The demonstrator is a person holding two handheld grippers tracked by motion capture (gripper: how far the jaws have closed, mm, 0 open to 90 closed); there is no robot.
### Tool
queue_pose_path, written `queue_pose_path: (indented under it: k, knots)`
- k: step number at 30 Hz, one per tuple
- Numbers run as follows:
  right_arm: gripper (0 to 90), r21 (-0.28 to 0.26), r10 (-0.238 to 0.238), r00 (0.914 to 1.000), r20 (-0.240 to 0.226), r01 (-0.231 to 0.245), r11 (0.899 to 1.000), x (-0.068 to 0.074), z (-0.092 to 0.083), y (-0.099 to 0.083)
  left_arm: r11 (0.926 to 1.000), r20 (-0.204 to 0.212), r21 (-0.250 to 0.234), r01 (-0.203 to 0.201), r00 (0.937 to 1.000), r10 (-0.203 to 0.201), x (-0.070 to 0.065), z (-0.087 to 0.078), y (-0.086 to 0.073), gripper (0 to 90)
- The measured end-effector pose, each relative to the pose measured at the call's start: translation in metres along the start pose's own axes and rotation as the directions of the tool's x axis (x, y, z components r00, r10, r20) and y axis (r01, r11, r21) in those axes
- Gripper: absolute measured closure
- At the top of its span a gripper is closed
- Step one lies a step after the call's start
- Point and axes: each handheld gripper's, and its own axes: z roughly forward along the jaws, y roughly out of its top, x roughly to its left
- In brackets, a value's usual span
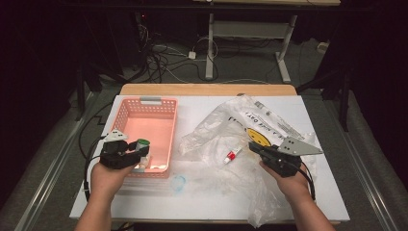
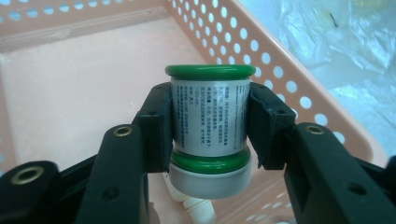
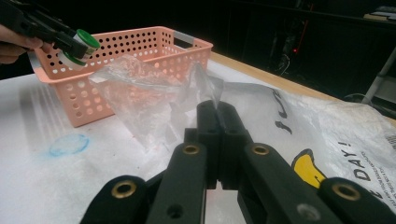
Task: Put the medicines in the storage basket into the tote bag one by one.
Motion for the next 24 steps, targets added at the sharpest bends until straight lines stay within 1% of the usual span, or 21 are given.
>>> queue_pose_path:
  k: [1,4,6,8,13,15,17,20,24]
  knots:
    - [90.0,0.0,0.0,1.0,0.001,0.0,1.0,0.0,0.0,0.0,0.9999,0.01,-0.009,0.006,0.9999,-0.006,0.0,-0.001,0.0,53.9]
    - [90.0,0.001,-0.003,1.0,0.001,0.003,1.0,-0.001,0.0,0.0,0.9998,0.029,-0.018,0.004,0.9996,-0.004,-0.004,-0.001,0.001,53.9]
    - [90.0,-0.001,-0.004,1.0,0.003,0.004,1.0,-0.001,0.0,0.0,0.9999,0.03,-0.013,-0.004,0.9995,0.004,-0.009,0.0,0.003,53.9]
    - [90.0,-0.003,-0.003,1.0,0.003,0.003,1.0,-0.001,-0.001,0.0,0.9997,0.043,-0.02,-0.017,0.9989,0.018,-0.015,0.0,0.005,53.9]
    - [90.0,-0.006,0.003,1.0,0.001,-0.003,1.0,-0.001,-0.002,0.001,0.9985,0.065,-0.048,-0.025,0.9975,0.028,-0.027,-0.001,0.008,53.9]
    - [90.0,-0.009,-0.001,1.0,0.002,0.001,1.0,-0.001,-0.003,0.001,0.9979,0.082,-0.061,-0.023,0.9963,0.028,-0.031,-0.002,0.009,53.9]
    - [90.0,-0.012,-0.001,1.0,0.002,0.001,1.0,-0.002,-0.003,0.001,0.9974,0.088,-0.065,-0.031,0.9955,0.037,-0.035,-0.002,0.009,53.9]
    - [90.0,-0.013,0.0,1.0,0.002,0.0,1.0,-0.002,-0.003,0.002,0.9959,0.113,-0.085,-0.031,0.9928,0.041,-0.041,-0.003,0.011,53.9]
    - [90.0,-0.015,0.0,1.0,0.003,0.0,1.0,-0.002,-0.004,0.002,0.9931,0.126,-0.107,-0.046,0.9902,0.06,-0.049,-0.006,0.012,53.9]
